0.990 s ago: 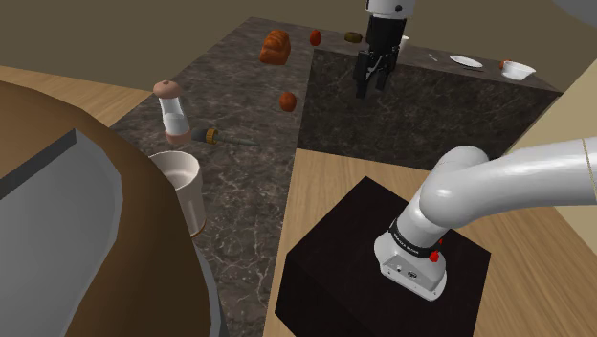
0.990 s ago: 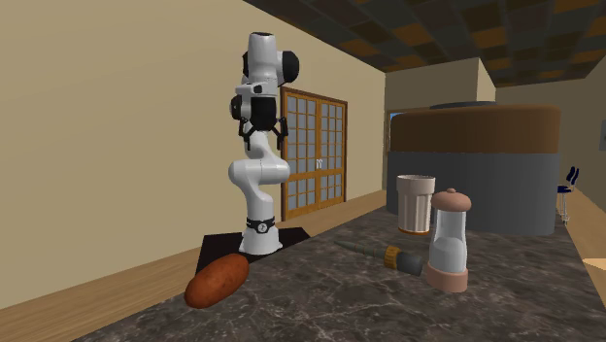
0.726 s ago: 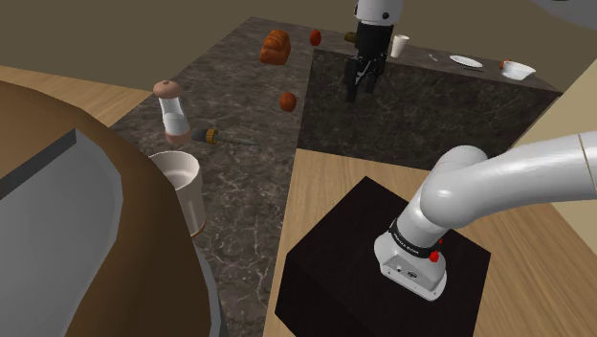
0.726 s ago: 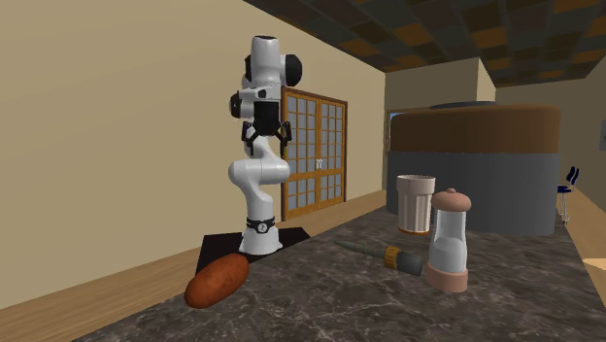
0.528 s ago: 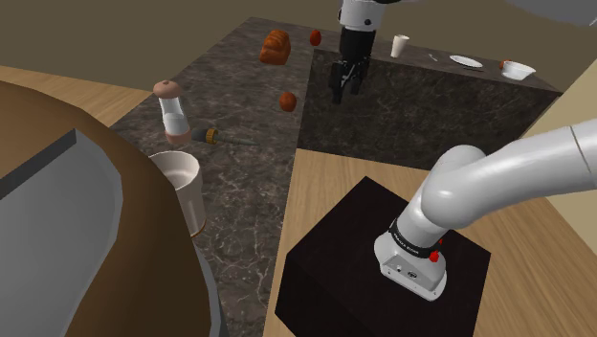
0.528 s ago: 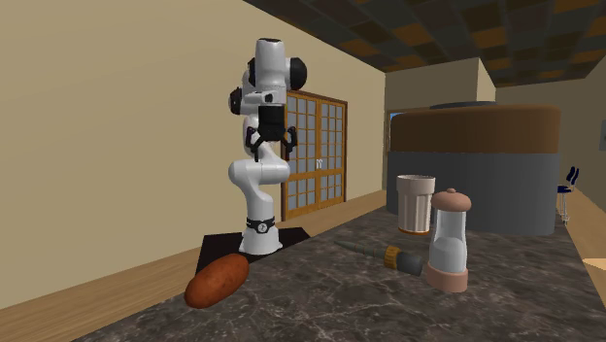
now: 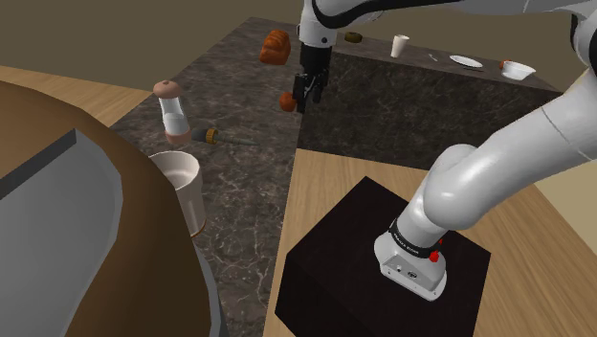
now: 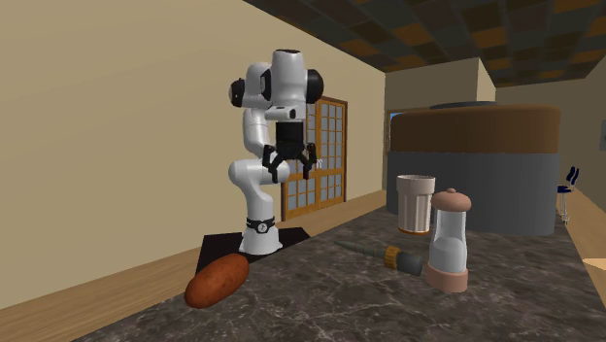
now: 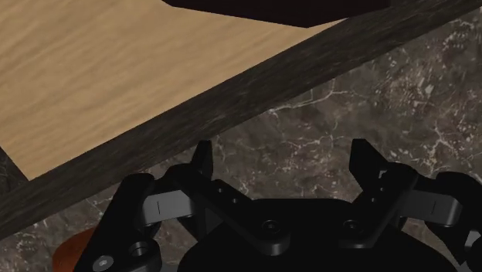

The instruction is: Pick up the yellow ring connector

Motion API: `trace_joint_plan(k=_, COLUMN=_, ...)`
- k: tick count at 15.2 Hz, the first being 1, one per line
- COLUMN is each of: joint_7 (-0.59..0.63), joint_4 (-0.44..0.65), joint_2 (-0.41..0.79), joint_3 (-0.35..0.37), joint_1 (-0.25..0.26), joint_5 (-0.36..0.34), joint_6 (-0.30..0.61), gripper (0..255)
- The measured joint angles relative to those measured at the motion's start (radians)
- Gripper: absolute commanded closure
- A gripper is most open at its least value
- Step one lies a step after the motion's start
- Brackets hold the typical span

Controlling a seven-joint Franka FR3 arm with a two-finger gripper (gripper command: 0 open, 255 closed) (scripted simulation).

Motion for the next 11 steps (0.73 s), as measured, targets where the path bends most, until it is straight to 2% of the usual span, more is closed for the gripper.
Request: trace_joint_plan(k=11, joint_7=-0.116, joint_4=0.191, joint_2=0.353, joint_3=0.042, joint_1=0.072, joint_5=0.045, joint_6=0.204, gripper=0)
